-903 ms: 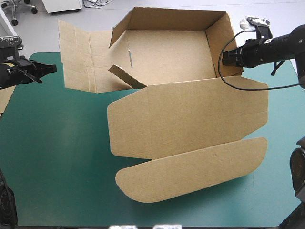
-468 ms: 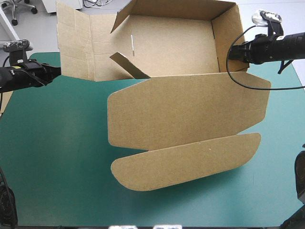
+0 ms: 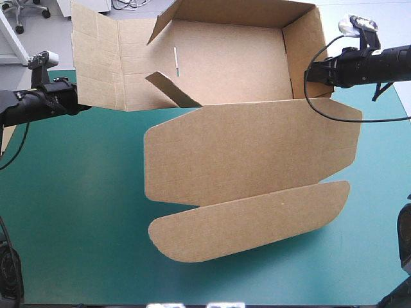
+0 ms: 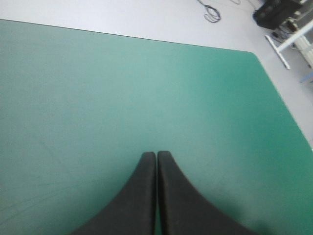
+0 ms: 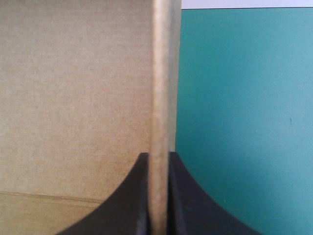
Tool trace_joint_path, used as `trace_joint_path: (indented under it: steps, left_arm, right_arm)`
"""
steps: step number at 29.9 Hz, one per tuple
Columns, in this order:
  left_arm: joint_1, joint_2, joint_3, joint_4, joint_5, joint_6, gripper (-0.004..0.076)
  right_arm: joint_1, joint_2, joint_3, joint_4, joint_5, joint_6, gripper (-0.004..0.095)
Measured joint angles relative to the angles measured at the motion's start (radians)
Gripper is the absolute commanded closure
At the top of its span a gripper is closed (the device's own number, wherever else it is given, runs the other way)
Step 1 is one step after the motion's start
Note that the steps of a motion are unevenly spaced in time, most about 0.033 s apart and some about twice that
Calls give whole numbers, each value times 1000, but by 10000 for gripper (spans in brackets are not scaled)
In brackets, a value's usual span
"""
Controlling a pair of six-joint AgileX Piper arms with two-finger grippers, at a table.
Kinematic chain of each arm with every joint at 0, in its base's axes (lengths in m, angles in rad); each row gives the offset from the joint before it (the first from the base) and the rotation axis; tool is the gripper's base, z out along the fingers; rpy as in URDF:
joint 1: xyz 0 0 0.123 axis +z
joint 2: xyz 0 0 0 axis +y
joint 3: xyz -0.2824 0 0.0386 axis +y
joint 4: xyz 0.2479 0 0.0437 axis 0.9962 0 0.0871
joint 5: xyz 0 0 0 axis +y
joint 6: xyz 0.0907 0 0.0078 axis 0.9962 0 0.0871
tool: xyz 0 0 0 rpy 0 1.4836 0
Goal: Fold the box
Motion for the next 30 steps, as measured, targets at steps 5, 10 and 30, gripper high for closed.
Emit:
trace_joint_path:
  steps: [5,10,30]
  left_arm:
    - [0,55,0,-115,58,57,727]
    - [-25,101,0,-184,90,106,727]
    - [-77,52,0,-392,151,164,727]
  right_arm:
    - [4,0,29,19,0,-12,908]
    - [21,0,29,21,-1,-20,908]
    - [34,0,29,-14,-1,-23,908]
